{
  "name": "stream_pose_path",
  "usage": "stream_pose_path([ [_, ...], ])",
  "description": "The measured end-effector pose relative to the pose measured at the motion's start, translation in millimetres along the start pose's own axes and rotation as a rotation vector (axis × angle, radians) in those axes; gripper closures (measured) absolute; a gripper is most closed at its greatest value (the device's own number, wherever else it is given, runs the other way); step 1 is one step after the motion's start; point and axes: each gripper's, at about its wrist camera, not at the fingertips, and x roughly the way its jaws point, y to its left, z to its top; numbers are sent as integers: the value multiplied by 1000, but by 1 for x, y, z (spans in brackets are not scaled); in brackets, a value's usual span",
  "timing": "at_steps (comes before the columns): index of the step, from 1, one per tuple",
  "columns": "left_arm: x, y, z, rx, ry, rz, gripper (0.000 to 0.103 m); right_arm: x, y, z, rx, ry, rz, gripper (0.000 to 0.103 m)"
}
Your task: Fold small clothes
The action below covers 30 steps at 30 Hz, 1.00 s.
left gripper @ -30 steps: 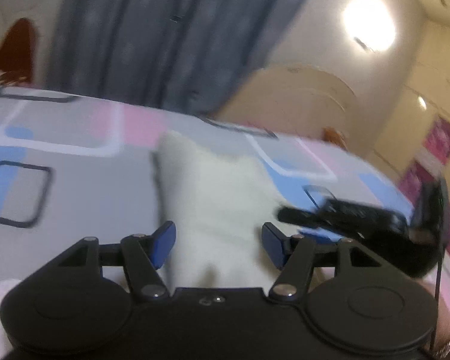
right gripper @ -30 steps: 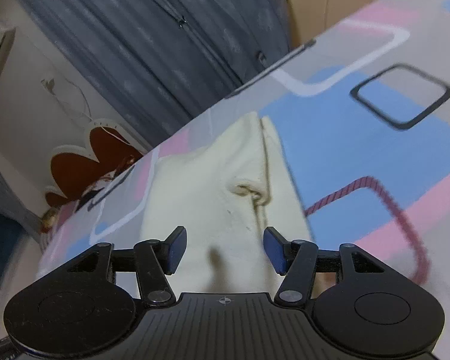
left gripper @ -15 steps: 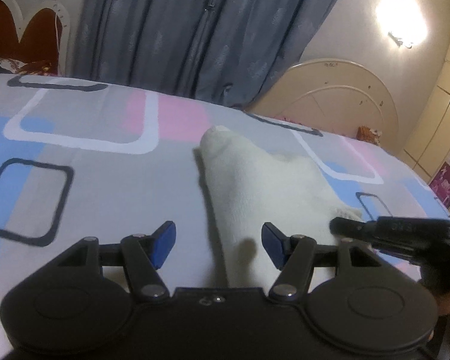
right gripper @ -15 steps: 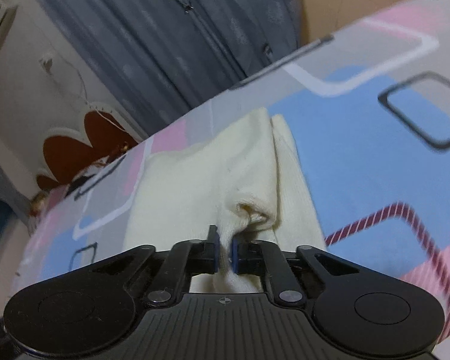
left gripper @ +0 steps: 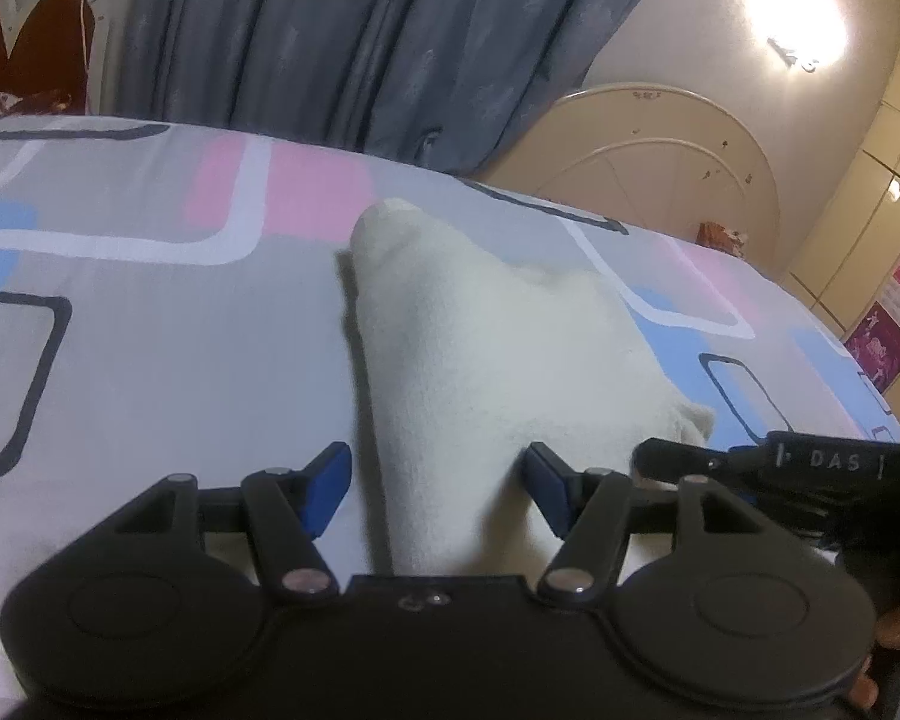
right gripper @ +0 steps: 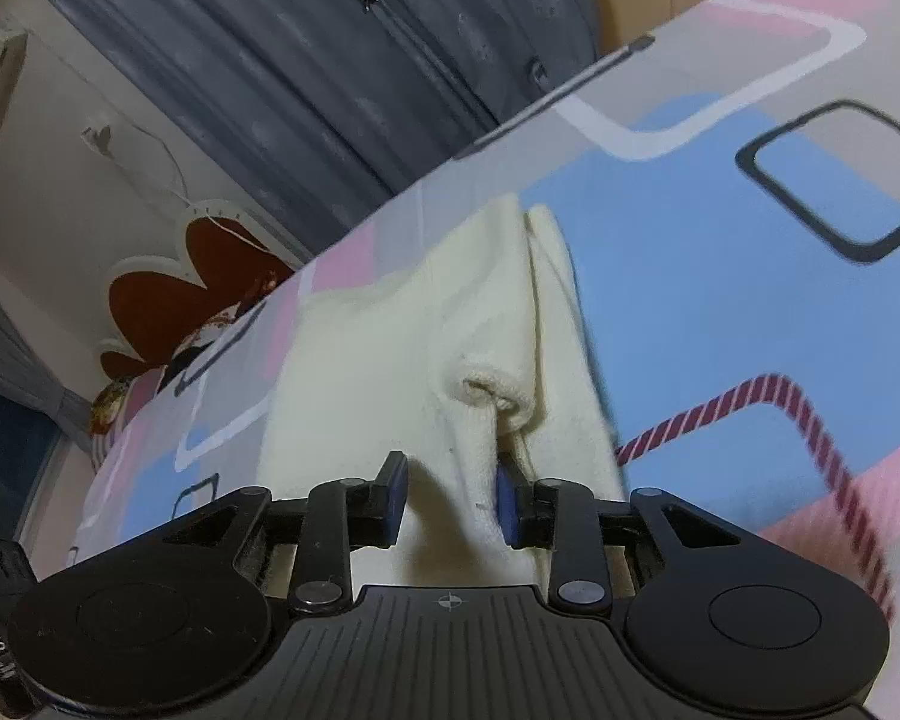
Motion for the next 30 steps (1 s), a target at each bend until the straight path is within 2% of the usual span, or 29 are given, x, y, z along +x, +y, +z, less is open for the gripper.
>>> stream_pose_path([
  [4,1,1,0,-3,0,3,39,6,1,6,25,10,26,73],
  [5,1,1,0,-5,1,2,39,6,4,6,17,7,23,78],
  [6,1,1,0,-7,2,2,38,8,7,7,5,9,20,92],
  [7,1,0,1,-7,0,3,38,9,9,8,-2,8,18,94],
  [11,-2,1,3,-4,-9,5,38,2,27,7,-142,-31,-36,95],
  [12,-2,2,4,-7,-12,7,38,-2,28,6,-165,-28,-56,94],
  [14,-2,4,4,-13,-11,6,38,-7,22,3,-158,-3,-84,73],
  [15,-1,4,4,-16,-9,6,38,-14,16,0,-145,-17,-84,64],
  [18,1,4,3,-18,-8,7,37,-28,-4,-4,-79,-28,-88,64],
  [23,5,2,2,-9,-3,8,37,-23,-21,-3,43,20,50,64],
  [26,5,1,2,-4,-1,9,37,-18,-24,1,77,9,85,65],
  [28,5,1,3,3,-2,10,36,-16,-25,5,96,-15,103,89],
  [30,5,1,4,1,-5,10,36,-13,-25,10,121,-20,122,89],
])
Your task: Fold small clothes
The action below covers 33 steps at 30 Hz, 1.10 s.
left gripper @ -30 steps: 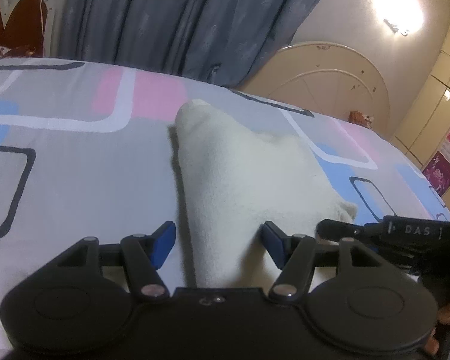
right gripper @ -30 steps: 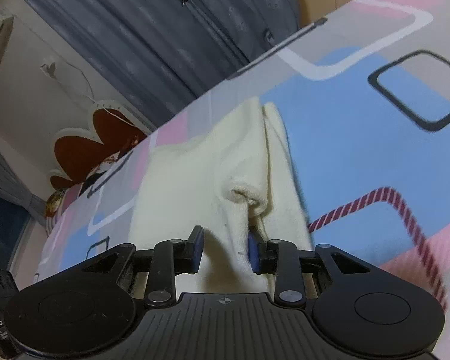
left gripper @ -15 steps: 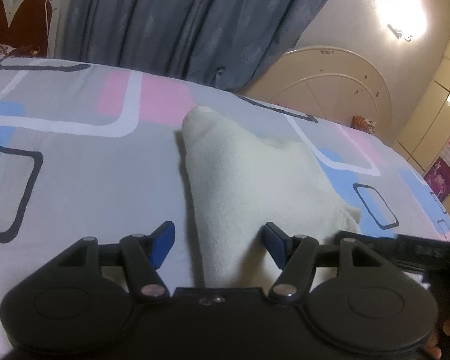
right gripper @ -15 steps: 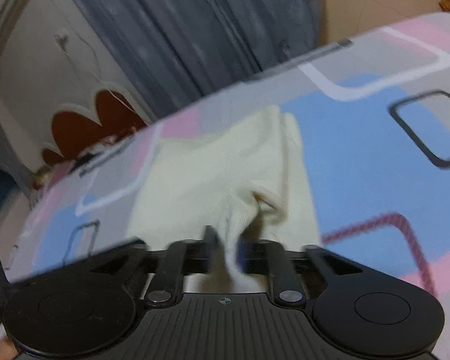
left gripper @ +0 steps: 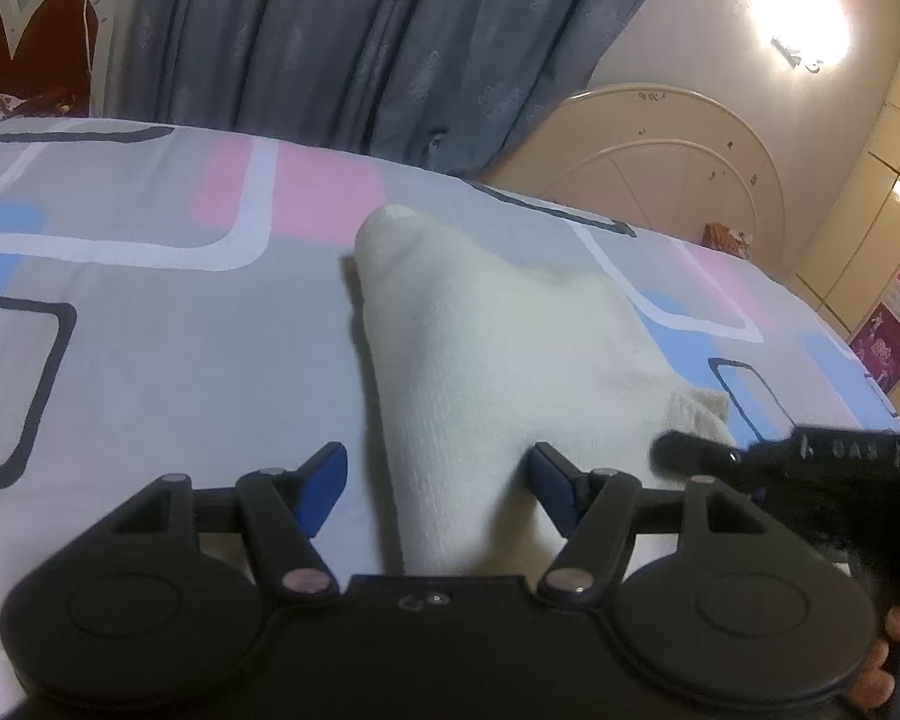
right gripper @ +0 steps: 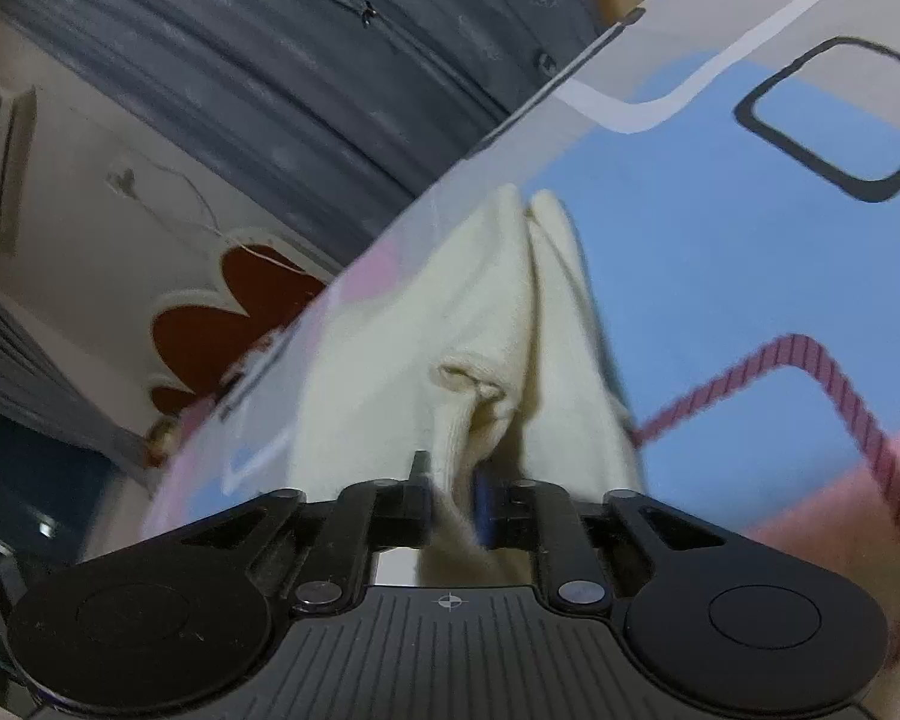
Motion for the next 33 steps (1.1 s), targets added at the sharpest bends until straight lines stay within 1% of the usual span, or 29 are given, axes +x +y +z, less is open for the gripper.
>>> stream_pose_path([
  [2,1,0,0,-6,0,2,36,7,3,4,12,12,7,88],
  [3,1,-1,1,-8,-1,2,36,9,5,5,-7,10,-9,89],
  [4,1,-1,1,-9,-1,1,36,8,9,6,-36,7,-37,93],
  [5,1,-2,2,-10,-2,-1,36,5,11,2,-50,3,-50,94],
  [8,-2,-7,5,-12,-10,-17,37,-9,20,2,-119,-26,-126,96],
  [11,-3,-13,6,-8,-18,-35,37,-28,22,3,-134,-34,-140,96],
  [12,-1,-14,4,-4,-10,-37,36,-31,21,2,-153,-31,-165,96],
  [14,10,-17,-1,2,29,-28,35,-23,18,-3,-203,-12,-242,96],
  [16,19,-15,-5,-12,59,-18,35,-16,17,-6,-219,-18,-260,95],
  [17,20,-14,-5,-19,59,-14,35,-12,21,-8,-230,-26,-263,94],
  [19,15,-13,-5,-29,59,-10,35,-17,24,-10,-214,-31,-252,85],
  [20,12,-13,-5,-28,57,-11,36,-22,26,-11,-207,-31,-247,83],
  [22,5,-13,-7,-16,53,-9,37,-33,29,-14,-216,-28,-249,83],
  [25,-2,-11,-18,-6,67,-10,37,-49,31,-29,-217,-13,-250,82],
  [28,-6,-11,-28,22,75,0,36,-52,31,-39,-237,6,-297,83],
  [31,-8,-14,-34,48,69,15,34,-53,21,-54,-237,28,-368,83],
  [33,-11,-16,-34,52,74,19,35,-57,17,-56,-226,18,-366,83],
])
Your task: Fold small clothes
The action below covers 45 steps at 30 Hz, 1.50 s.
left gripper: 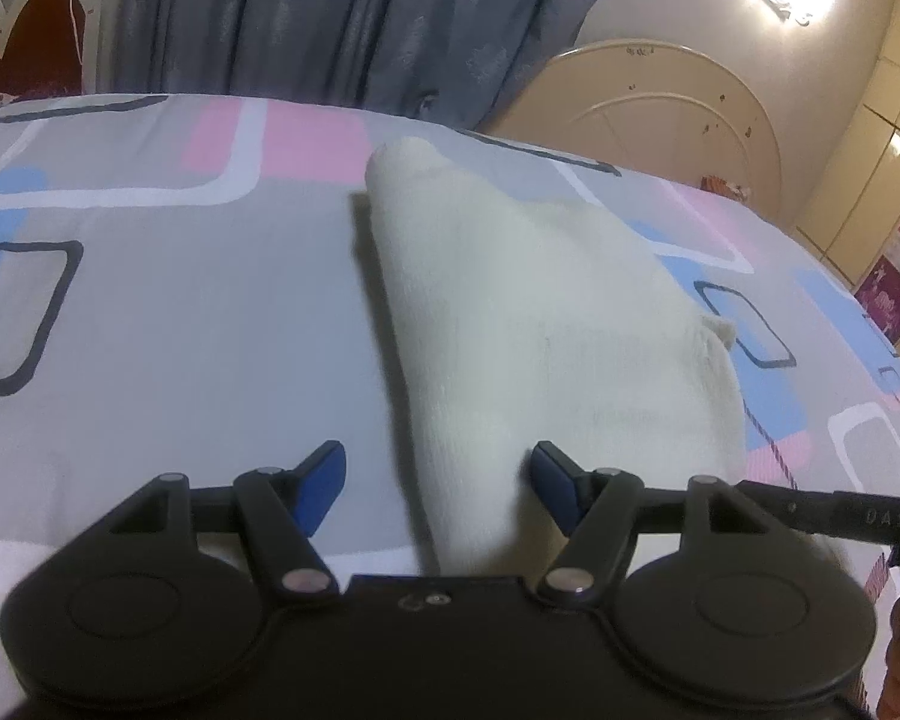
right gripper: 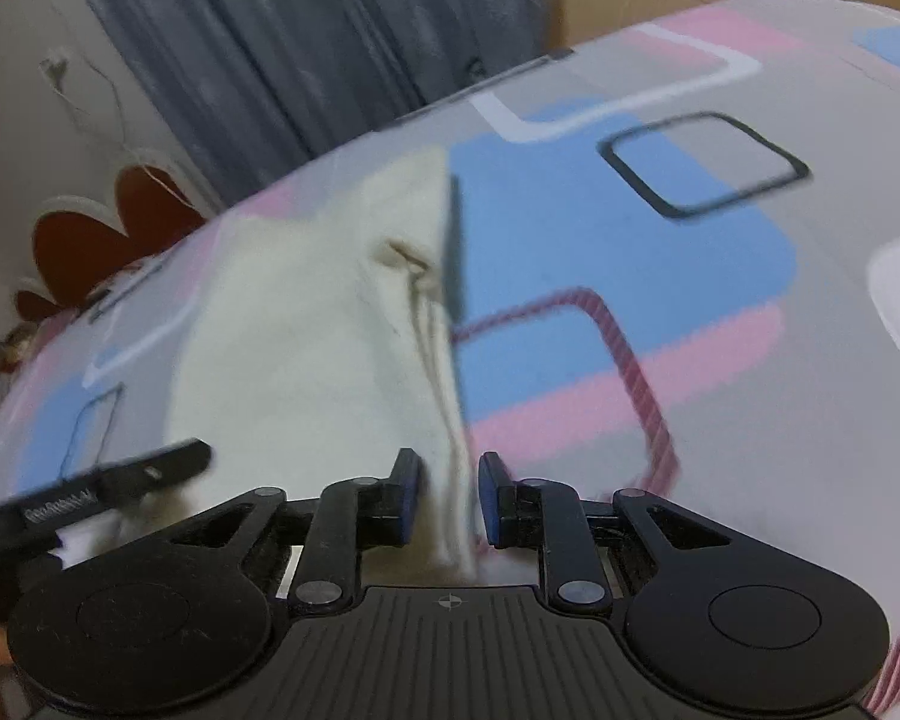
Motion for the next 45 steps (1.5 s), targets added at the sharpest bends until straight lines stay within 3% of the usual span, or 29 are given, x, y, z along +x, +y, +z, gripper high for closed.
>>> stream_pose_path([
  [3,-6,-2,6,-11,4,-11,37,-7,11,5,-65,-11,-52,83],
  [10,-16,-7,34,-37,-62,-39,39,-20,37,34,-108,-120,5,83],
  [16,13,-18,68,-16,-73,-16,39,13,60,72,-126,-142,-5,83],
  [21,50,-4,84,-89,-38,30,36,58,65,103,-113,-115,-43,83],
  [26,65,27,77,-249,12,-33,33,102,69,106,-203,-60,-88,83],
  [30,64,22,87,-193,-22,-6,33,102,65,107,-237,-73,-69,83],
  [33,76,25,101,-216,-25,4,33,104,69,116,-250,-112,-63,83],
  [41,96,27,108,-192,-19,39,33,138,67,123,-261,-68,-80,83],
  [45,98,26,114,-194,-41,55,33,130,75,131,-281,-133,-61,82],
])
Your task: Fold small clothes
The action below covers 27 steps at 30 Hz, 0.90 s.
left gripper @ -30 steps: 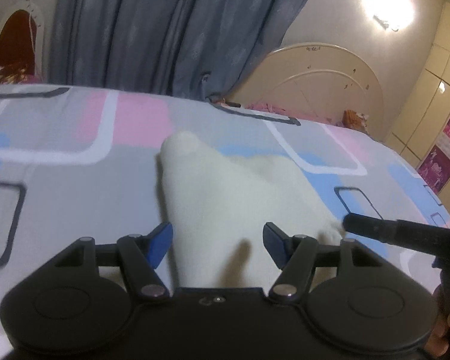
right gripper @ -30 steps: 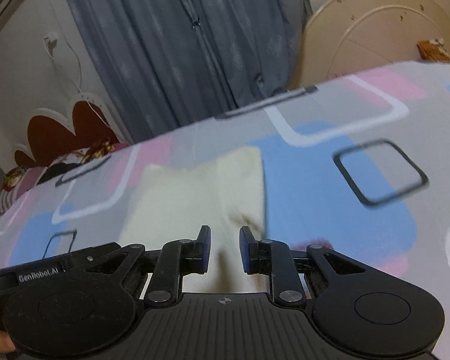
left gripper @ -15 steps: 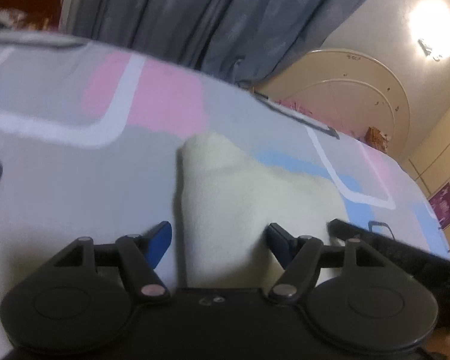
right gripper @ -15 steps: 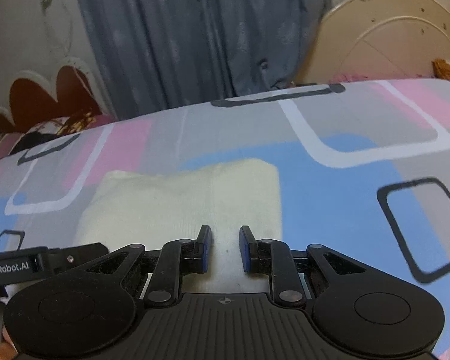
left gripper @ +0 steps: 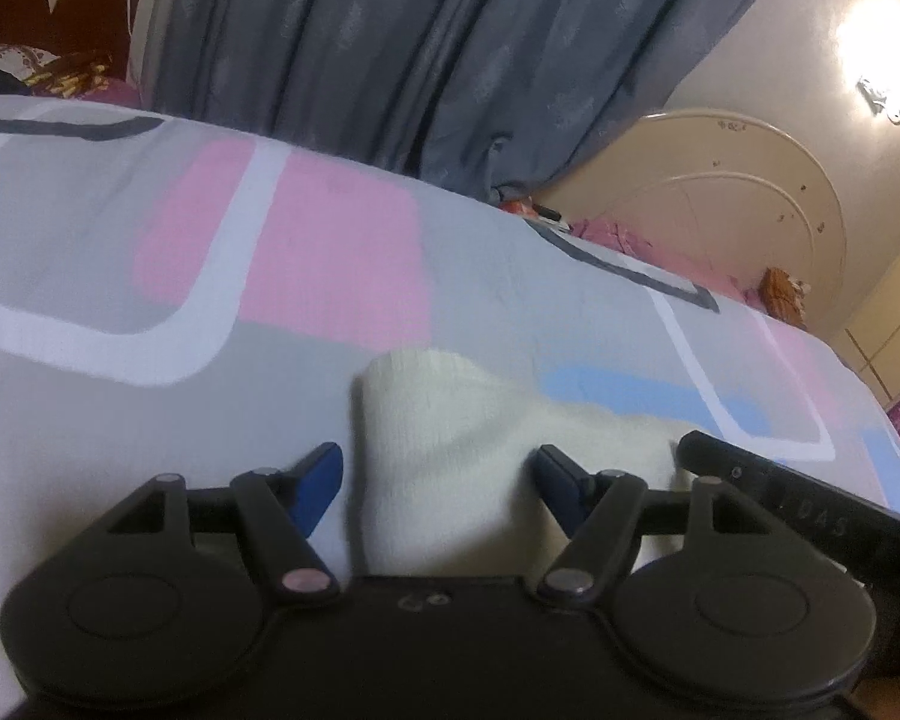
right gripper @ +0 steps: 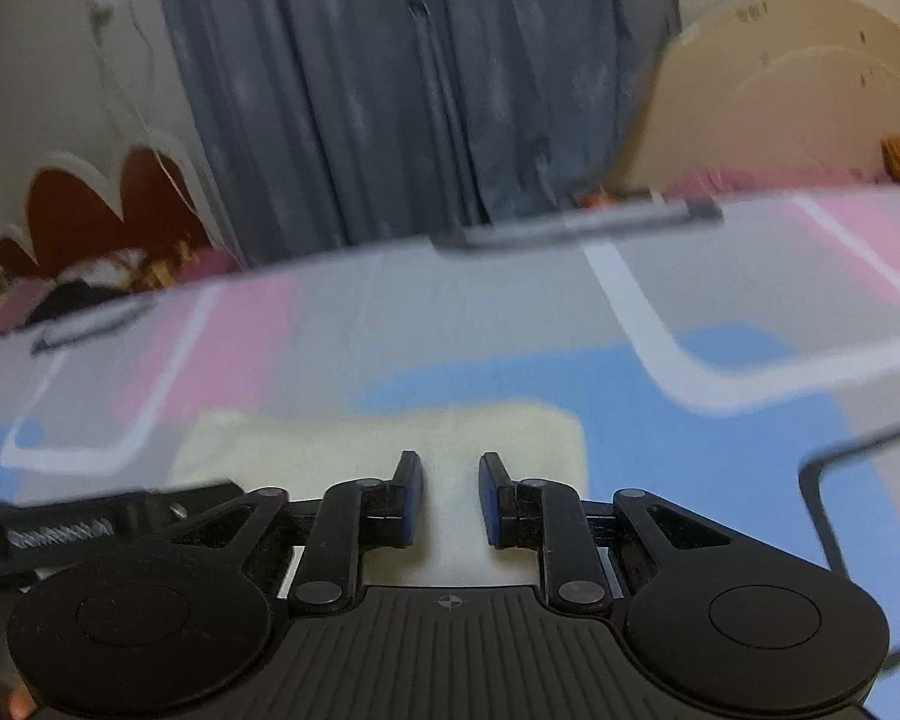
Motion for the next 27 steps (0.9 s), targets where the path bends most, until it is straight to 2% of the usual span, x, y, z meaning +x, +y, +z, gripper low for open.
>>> stream_pose_path([
  [4,11,1,4,5,14,14,32,24,0,-2,-15,67,-27,82],
  [8,1,-3,9,4,-4,4,35,18,2,3,-23,65,-25,82],
  [10,5,-6,9,48,-22,47,32,13,3,3,-19,32,-28,82],
  [12,15,2,8,17,11,47,31,22,2,-3,-30,73,-49,82],
  [14,12,0,8,33,7,51,32,23,2,-1,-12,70,-43,82],
  [16,6,-3,6,55,4,56,32,19,2,2,-11,78,-37,82],
  [20,-4,-2,3,30,2,49,33,4,0,2,16,51,-27,81],
  [27,-28,-11,-5,85,-2,34,34,-33,4,-13,7,22,-21,81],
])
